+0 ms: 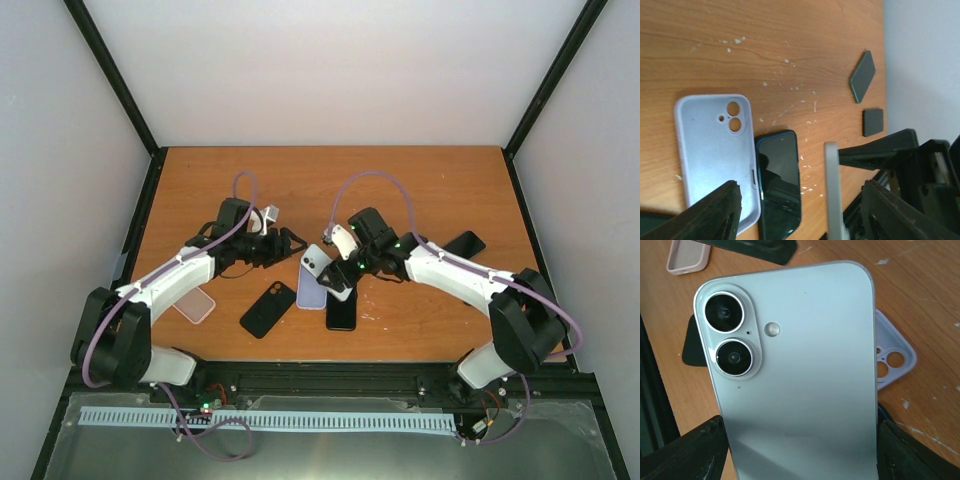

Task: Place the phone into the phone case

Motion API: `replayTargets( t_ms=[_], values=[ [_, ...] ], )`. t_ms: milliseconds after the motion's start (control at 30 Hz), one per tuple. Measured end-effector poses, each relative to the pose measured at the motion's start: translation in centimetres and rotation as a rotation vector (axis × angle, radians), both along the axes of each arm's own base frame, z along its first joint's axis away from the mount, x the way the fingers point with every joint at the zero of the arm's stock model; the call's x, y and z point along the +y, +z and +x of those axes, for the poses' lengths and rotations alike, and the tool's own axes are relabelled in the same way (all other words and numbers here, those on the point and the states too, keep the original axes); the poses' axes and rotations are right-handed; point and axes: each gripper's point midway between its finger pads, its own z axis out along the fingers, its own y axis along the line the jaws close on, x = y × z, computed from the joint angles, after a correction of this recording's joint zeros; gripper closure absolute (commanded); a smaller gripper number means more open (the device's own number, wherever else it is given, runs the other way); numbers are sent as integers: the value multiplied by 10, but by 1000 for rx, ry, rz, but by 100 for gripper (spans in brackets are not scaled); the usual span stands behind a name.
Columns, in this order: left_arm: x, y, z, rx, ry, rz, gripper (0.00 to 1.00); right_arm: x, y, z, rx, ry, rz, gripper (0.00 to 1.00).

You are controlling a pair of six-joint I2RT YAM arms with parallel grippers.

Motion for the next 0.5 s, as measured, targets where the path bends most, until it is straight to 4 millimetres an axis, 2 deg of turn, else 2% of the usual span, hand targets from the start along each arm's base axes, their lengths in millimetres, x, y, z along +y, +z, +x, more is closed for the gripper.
replayTargets(
  t_ms=[133, 333, 500],
  values=[
    [-7, 2, -6, 13, -50, -36, 44, 9, 1, -10, -10, 42, 2, 49],
    [-11, 0, -10, 27, -84, -64, 57, 12, 1, -14, -15, 59, -1, 49],
    [-12, -13, -16, 70, -91, -66, 81, 15, 1, -18, -17, 70, 0, 48]
  ],
)
